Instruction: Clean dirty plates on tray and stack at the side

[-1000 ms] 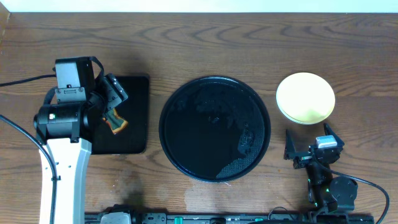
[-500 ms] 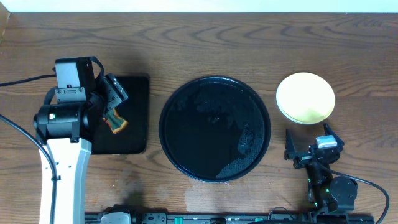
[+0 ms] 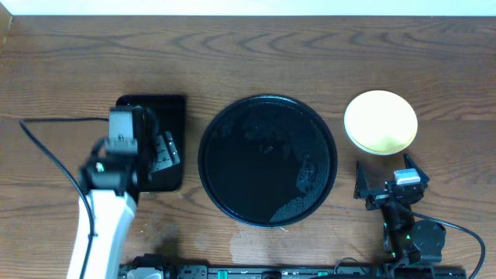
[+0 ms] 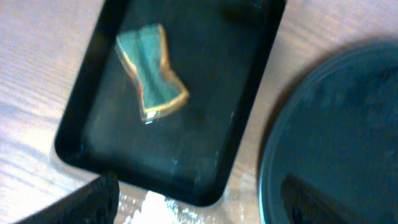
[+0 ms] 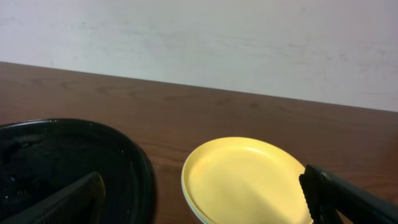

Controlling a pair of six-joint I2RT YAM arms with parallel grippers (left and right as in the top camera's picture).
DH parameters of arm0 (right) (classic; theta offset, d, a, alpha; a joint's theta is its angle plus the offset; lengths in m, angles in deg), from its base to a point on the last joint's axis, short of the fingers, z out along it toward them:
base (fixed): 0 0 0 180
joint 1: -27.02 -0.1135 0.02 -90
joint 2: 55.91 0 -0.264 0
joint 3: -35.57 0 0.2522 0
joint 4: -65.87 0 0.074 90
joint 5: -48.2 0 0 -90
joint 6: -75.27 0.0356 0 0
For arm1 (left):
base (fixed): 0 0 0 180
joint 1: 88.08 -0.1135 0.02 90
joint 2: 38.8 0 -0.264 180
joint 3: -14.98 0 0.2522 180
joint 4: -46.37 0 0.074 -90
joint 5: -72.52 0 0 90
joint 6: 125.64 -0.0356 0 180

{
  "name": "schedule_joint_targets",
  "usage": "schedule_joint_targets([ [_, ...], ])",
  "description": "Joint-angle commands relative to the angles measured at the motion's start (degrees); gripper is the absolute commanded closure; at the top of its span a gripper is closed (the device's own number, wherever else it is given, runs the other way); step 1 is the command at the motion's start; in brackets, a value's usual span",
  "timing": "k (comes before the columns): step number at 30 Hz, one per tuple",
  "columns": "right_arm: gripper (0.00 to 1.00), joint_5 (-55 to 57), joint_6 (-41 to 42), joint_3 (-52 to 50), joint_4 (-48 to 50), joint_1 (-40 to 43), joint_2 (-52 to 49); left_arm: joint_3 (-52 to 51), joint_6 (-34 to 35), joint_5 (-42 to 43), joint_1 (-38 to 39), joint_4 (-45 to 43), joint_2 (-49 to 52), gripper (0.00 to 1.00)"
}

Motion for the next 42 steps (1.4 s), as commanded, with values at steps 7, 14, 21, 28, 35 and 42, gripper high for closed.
schedule_joint_targets([
  [7,0.01,0.48,-0.57,-0.07,-0.31,0.57,0.42,-26.97,-3.1,4.46,0.17,-26.6,-17.35,0.16],
  [14,0.01,0.48,-0.57,-0.07,-0.31,0.57,0.42,-37.99,-3.3,4.42,0.17,-37.29,-27.58,0.16],
  [21,0.01,0.48,-0.57,-0.07,-0.31,0.57,0.42,-45.42,-3.3,4.44,0.17,-40.19,-38.88,0.16],
  [28,0.01,0.48,-0.57,-0.07,-0.31,0.57,0.42,-50.38,-3.3,4.44,0.17,-40.17,-50.58,0.16],
  [35,0.01,0.48,-0.57,-0.07,-0.31,0.57,0.42,-52.98,-5.11,4.42,0.13,-42.05,-58.27,0.16],
  [42,0.01,0.48,-0.57,-0.07,-0.31,0.57,0.42,-52.98,-8.9,4.09,0.02,-42.73,-63.06,0.16],
])
